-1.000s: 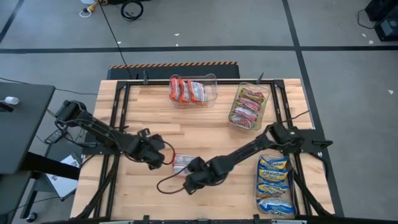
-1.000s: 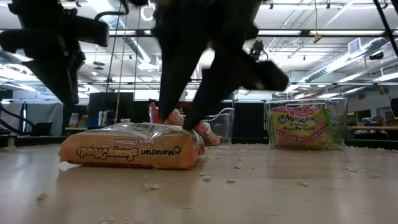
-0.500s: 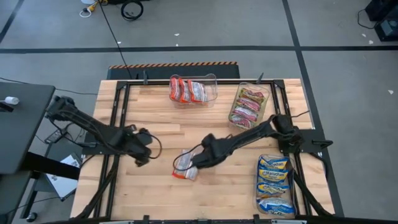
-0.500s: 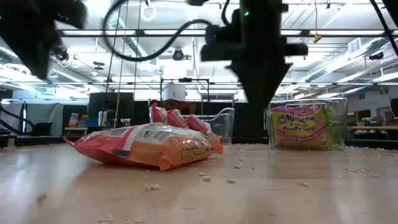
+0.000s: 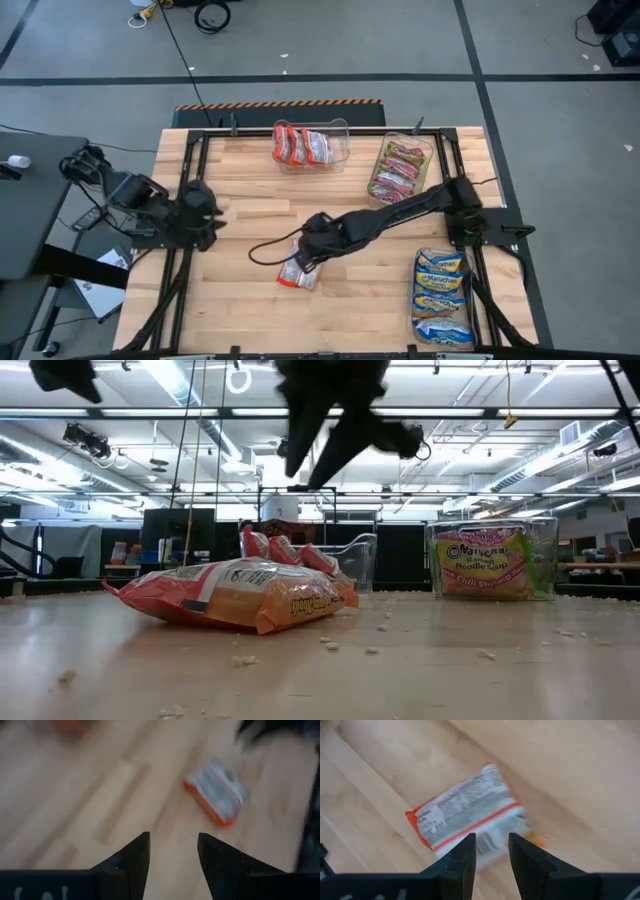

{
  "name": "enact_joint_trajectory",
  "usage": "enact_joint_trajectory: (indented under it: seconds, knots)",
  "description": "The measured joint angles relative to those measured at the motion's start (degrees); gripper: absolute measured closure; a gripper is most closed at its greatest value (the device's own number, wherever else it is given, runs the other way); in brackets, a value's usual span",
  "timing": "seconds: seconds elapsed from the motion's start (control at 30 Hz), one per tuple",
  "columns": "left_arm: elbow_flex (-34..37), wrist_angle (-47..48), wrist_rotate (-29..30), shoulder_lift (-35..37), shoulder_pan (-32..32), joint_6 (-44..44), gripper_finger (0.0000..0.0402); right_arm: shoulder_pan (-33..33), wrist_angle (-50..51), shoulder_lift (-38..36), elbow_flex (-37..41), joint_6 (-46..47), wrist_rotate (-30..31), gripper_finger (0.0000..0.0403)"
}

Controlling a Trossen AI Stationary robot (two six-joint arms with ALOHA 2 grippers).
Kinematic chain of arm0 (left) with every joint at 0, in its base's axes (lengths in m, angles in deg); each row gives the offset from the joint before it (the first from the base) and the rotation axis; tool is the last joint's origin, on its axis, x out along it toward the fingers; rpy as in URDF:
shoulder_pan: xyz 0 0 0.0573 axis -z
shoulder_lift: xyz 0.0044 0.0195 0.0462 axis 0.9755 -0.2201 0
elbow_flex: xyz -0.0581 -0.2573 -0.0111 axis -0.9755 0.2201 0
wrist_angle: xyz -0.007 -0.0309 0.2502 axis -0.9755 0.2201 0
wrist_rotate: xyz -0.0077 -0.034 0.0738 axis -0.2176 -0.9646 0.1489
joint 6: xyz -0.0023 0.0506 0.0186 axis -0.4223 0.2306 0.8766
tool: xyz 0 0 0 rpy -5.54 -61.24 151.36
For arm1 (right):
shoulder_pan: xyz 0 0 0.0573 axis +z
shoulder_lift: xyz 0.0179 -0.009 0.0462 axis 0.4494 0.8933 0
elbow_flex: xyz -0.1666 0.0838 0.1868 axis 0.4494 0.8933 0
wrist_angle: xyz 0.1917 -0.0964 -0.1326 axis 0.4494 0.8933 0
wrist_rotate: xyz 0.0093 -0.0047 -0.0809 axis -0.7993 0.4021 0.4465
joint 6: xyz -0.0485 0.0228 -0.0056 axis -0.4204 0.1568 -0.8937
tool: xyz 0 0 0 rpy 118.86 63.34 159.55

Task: Sort Maruchan noodles
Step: Put the orange noodle pack into the top left transparent bin

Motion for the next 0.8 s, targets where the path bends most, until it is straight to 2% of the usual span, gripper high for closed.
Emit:
enact_joint_trajectory:
  seconds: [0.13,0.23,0.33,0.5,0.67,0.8]
  knots:
    - [0.02,-0.07,8.67,0.97,0.04,-0.12,0.023,-0.71,-8.29,5.07,0.09,-0.08,-3.46,0.0281]
    - [0.02,-0.04,9.18,1.06,0.02,1.1,0.023,-0.8,-13.46,8.41,0.09,-1.19,-5.46,0.0281]
    - [0.04,1.46,6.61,1.05,0.06,2.02,0.023,-0.78,-12.96,10.89,0.09,-1.55,-8.36,0.0281]
    - [0.07,4.52,6.85,1.09,0.04,-0.74,0.023,-0.85,-2.09,10.97,-0.32,-3.81,-9.51,0.0282]
    - [0.07,3.1,10.33,1.07,0.02,-0.77,0.023,-2.08,11.54,8.9,0.12,-12.68,-4.28,0.0281]
    - [0.07,3.01,14.57,0.96,0.02,-0.75,0.023,-2.87,16.86,6.34,0.29,-19.42,-0.78,0.0281]
